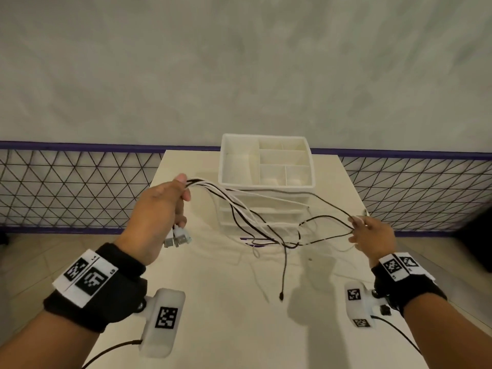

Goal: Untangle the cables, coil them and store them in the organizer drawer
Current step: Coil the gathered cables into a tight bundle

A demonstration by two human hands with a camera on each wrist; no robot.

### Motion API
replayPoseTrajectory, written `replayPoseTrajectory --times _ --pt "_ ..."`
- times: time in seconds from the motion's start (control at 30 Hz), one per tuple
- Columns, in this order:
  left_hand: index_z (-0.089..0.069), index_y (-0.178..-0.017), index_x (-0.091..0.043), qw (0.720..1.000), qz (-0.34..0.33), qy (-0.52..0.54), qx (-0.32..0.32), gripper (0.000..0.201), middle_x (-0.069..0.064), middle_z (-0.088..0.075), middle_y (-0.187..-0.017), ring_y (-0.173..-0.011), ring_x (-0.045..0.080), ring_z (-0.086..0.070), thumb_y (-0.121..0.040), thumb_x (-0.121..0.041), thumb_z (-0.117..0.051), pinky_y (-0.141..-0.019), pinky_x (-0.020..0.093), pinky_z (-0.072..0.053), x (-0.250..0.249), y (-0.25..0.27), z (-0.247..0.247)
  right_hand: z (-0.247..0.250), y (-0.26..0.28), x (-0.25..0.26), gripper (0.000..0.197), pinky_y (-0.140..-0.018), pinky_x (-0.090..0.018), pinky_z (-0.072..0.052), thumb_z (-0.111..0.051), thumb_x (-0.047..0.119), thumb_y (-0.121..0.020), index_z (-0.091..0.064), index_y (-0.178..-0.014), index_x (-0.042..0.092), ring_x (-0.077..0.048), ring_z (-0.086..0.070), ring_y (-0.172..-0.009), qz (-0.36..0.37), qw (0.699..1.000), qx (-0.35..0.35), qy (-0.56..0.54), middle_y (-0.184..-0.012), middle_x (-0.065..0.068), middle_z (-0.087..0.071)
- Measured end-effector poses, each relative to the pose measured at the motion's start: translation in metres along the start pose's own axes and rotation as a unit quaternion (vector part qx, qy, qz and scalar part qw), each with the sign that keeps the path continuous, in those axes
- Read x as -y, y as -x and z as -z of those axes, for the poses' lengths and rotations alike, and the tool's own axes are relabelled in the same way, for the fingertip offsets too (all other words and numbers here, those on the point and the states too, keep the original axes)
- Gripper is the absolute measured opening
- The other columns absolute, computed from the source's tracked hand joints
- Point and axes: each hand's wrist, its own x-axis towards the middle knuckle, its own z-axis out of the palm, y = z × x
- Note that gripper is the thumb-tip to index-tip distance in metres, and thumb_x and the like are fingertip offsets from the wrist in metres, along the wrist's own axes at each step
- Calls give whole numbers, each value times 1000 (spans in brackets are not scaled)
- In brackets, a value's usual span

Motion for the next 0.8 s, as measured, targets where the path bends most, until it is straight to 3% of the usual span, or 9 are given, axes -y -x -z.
replayPoseTrajectory --times 0.13,0.27,0.33,0.4,0.5,0.57,0.67,0.77,0.8 --pt "-57 -73 -12 1000 -5 -6 9 42 -9 -32 -47 -38 8 -33 -100 -43 -49 -58 33 -35 0 -4 4 3 8 7 27 -99 -45 -50 -51 30 -95 -72 -111 24 -40 -64 -110 10 995 -36 95 -109 -10 -74" --pt "-59 -76 -9 997 -15 -45 63 42 -10 -32 -48 -41 7 -32 -101 -41 -49 -56 31 -36 -2 2 0 -4 26 15 52 -102 -36 -45 -62 8 -84 -58 -133 27 -27 -58 -117 24 974 114 195 -124 -5 -67" --pt "-60 -77 -8 990 -17 -87 108 43 -11 -33 -49 -43 8 -33 -101 -42 -49 -58 32 -36 -3 5 -4 -9 42 36 64 -101 -32 -43 -66 5 -79 -54 -136 33 -20 -56 -121 93 966 175 163 -131 0 -62" --pt "-62 -77 -8 979 -18 -133 157 43 -10 -35 -52 -47 11 -35 -100 -42 -49 -60 32 -37 -3 8 -11 -19 67 71 65 -103 -30 -42 -70 3 -80 -53 -133 36 -12 -56 -126 189 952 231 68 -131 6 -62" --pt "-63 -76 -9 963 -15 -157 219 41 -10 -37 -52 -50 13 -35 -99 -41 -52 -57 30 -38 -5 13 -27 -37 114 126 71 -106 -18 -39 -77 18 -84 -44 -144 37 5 -52 -126 316 891 326 -1 -135 17 -59" --pt "-64 -74 -12 956 -19 -153 251 40 -10 -40 -52 -50 12 -37 -98 -43 -52 -59 32 -39 -6 15 -33 -52 135 147 63 -98 -10 -42 -72 22 -89 -45 -144 36 7 -58 -116 346 865 364 -1 -127 19 -63" --pt "-61 -69 -23 944 -23 -193 268 41 -3 -51 -52 -51 17 -47 -95 -52 -48 -54 31 -38 -5 17 -25 -60 142 159 23 -76 -19 -49 -61 14 -97 -68 -118 20 -1 -64 -81 334 871 358 -48 -103 5 -74" --pt "-53 -70 -20 932 14 -217 292 45 6 -58 -58 -56 23 -52 -91 -58 -45 -47 22 -39 2 21 -14 -56 138 158 19 -86 -39 -57 -62 12 -95 -75 -109 16 -18 -71 -91 331 868 362 -72 -100 -1 -77" --pt "-50 -71 -15 937 21 -194 288 46 7 -53 -55 -56 25 -52 -95 -55 -47 -47 21 -42 4 23 -13 -53 137 157 20 -84 -34 -58 -63 12 -96 -74 -112 16 -15 -72 -89 329 860 382 -80 -95 4 -78"
